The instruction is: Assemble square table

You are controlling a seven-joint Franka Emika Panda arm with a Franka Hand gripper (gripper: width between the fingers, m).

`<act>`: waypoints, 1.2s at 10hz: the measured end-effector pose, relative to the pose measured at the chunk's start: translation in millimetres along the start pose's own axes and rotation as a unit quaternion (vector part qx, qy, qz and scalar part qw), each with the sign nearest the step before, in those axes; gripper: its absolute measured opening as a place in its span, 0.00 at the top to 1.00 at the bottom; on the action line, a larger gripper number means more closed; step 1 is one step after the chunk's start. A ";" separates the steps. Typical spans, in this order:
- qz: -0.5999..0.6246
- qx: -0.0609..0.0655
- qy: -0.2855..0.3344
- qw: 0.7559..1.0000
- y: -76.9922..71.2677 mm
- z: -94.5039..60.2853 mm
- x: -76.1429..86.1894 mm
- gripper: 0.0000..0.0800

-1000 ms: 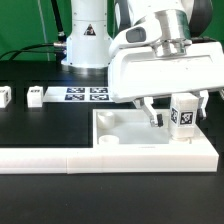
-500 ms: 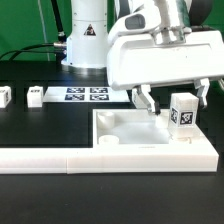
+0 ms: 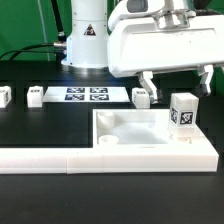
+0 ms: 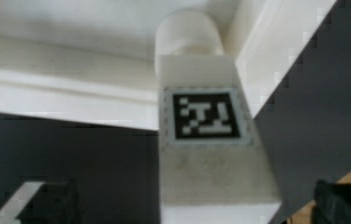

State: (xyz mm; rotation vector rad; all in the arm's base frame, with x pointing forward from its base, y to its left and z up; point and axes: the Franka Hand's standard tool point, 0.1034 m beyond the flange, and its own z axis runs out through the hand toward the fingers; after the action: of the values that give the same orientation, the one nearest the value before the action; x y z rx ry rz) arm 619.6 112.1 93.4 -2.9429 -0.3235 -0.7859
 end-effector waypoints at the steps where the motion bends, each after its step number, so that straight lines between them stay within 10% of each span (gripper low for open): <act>1: 0.001 0.007 -0.035 0.999 -0.6 3.5 -4.1 0.19; 8: 0.010 0.052 -0.242 0.969 -8.4 4.9 -5.0 0.19; 12: 0.012 0.042 -0.200 0.979 -4.4 12.7 3.6 0.19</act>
Offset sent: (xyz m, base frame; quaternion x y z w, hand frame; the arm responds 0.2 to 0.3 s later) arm 0.0125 -0.0106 0.0006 -0.0215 -0.1949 -0.0075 0.9806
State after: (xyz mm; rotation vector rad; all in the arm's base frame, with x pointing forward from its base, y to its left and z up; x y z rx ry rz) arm 627.9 118.7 84.3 -2.9967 -0.3350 -0.1636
